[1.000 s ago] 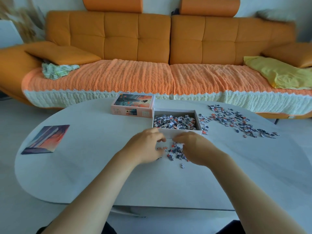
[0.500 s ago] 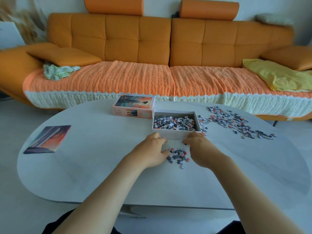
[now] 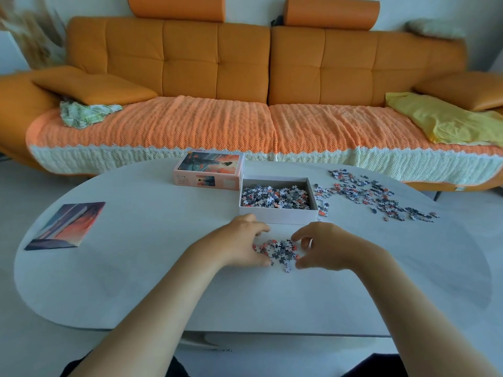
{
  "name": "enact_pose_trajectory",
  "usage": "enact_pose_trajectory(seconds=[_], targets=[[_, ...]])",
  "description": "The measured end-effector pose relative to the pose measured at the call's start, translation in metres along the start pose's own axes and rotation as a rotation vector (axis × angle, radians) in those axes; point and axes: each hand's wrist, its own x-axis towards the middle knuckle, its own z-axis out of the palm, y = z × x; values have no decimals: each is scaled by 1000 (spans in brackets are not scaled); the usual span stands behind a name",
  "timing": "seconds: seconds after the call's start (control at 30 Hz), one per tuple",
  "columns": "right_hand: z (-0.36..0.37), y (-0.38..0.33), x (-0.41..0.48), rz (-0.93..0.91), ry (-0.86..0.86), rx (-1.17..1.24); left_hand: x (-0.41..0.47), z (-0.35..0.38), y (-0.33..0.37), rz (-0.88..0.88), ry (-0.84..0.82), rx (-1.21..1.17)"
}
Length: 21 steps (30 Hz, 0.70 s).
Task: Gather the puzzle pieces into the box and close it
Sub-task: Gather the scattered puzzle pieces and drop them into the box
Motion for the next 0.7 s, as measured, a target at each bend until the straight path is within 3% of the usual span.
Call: enact_pose_trajectory(seconds=[0.2,0.7], targets=[[13,-15,10,19,61,4,-5,-2,-3,-31,-54,17],[15,-36,19,7,114,111,6,6,5,-13,106,-121]])
